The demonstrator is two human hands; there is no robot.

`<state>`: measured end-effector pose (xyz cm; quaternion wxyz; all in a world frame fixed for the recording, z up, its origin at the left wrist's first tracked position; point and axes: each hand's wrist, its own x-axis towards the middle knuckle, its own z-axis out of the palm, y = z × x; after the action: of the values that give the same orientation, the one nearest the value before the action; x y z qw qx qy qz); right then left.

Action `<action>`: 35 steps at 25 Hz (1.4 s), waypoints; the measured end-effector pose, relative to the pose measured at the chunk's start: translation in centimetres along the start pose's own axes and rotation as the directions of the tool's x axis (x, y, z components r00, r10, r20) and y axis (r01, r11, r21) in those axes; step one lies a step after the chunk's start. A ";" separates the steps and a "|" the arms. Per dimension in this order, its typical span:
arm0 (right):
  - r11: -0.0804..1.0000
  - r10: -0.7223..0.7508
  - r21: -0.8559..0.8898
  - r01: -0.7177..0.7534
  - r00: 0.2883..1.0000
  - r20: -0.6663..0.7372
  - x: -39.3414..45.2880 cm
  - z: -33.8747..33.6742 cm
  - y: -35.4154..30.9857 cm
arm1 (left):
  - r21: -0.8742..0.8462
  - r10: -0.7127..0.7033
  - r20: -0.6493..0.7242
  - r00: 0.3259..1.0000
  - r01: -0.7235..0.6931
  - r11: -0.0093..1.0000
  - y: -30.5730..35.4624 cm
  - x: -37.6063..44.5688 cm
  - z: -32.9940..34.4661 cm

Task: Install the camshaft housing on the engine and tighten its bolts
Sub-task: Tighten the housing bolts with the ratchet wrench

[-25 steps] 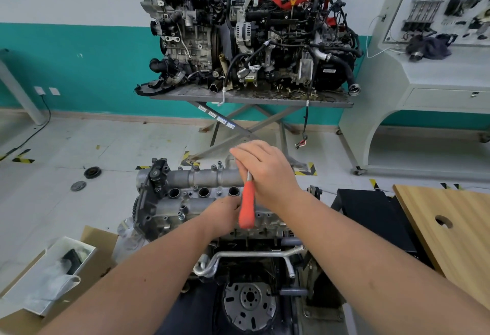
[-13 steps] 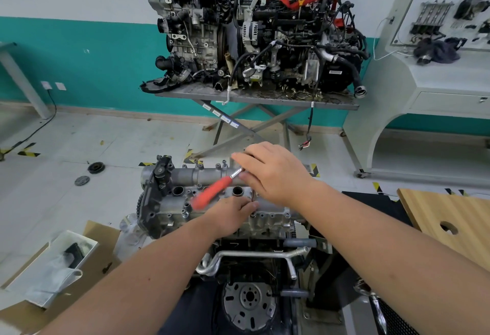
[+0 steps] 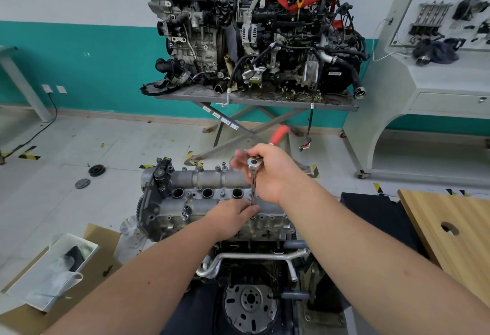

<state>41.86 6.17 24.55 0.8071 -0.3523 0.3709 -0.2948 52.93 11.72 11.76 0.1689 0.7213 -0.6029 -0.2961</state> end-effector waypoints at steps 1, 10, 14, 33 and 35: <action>0.991 -0.017 0.133 0.021 0.999 -0.034 0.5 -0.2 0.6 | 0.003 0.000 -0.002 1.000 0.000 1.000 0.1 0.0 0.0; -0.380 -0.778 -0.672 0.635 0.173 0.604 2.0 -3.3 4.5 | 0.034 0.033 0.022 0.999 -0.034 0.999 0.1 0.0 -0.1; -0.622 -0.533 -0.638 0.454 0.351 0.770 1.3 -2.5 2.8 | -0.041 0.067 -0.077 0.995 -0.071 0.997 0.4 -0.1 0.1; 0.996 -0.039 -0.073 0.045 0.996 0.082 0.1 0.2 1.0 | -0.391 -0.086 0.017 0.996 0.086 0.916 2.0 -1.1 -3.3; 0.976 -0.118 0.182 0.122 0.992 -0.030 1.2 -0.7 1.9 | -0.736 -0.197 -0.145 0.970 0.027 0.676 3.4 -1.3 -5.0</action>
<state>42.41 6.14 22.26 0.8131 -0.2955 0.3280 -0.3793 53.36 11.69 17.96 0.4865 0.6574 -0.3681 -0.4423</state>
